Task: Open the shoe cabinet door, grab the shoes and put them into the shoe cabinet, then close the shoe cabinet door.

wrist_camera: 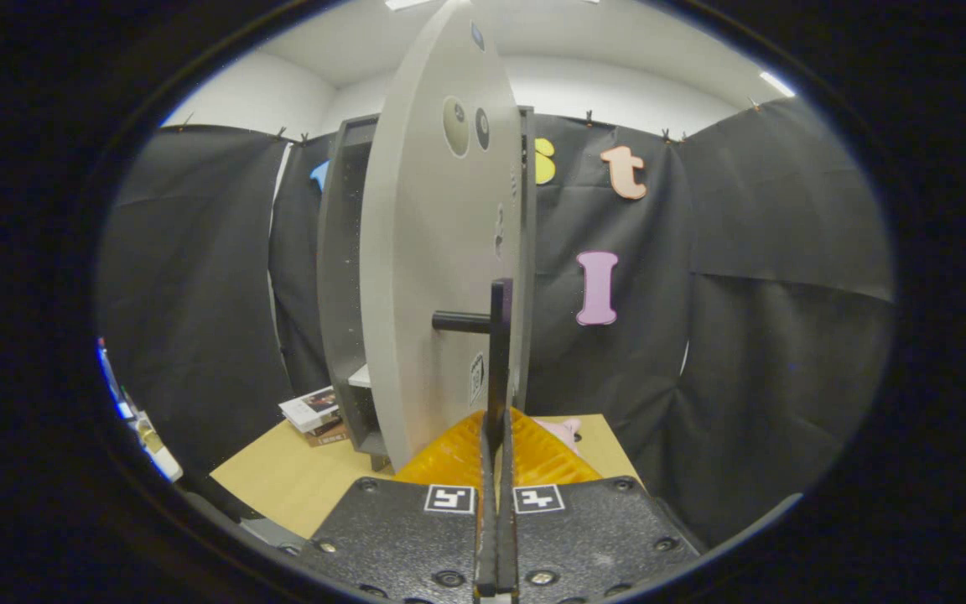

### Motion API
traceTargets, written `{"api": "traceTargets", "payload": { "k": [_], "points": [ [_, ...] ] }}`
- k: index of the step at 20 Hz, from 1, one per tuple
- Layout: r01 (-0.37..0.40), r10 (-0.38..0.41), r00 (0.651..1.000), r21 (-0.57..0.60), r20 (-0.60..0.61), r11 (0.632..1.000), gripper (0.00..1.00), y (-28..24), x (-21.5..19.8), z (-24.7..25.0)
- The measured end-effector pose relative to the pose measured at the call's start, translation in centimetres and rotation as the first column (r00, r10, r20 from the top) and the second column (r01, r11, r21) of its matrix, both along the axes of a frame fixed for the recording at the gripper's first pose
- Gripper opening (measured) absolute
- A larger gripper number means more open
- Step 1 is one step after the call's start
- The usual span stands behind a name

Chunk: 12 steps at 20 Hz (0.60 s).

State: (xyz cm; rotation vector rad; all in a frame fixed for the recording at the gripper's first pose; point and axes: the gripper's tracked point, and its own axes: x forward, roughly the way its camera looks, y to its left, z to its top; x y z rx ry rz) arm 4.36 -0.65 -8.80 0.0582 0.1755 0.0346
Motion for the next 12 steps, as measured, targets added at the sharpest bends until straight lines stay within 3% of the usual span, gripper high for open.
{"api": "traceTargets", "payload": {
  "k": [5, 8, 12],
  "points": [
    [0.049, -0.049, 0.999, -0.006, 0.009, 0.999, 0.03, -2.7, 0.0, -0.3],
    [0.018, -0.018, 1.000, 0.058, 0.000, 0.998, 0.04, -1.7, 0.0, -0.5],
    [0.021, -0.021, 1.000, 0.010, 0.021, 1.000, 0.04, -2.1, 0.1, -0.3]
  ]
}}
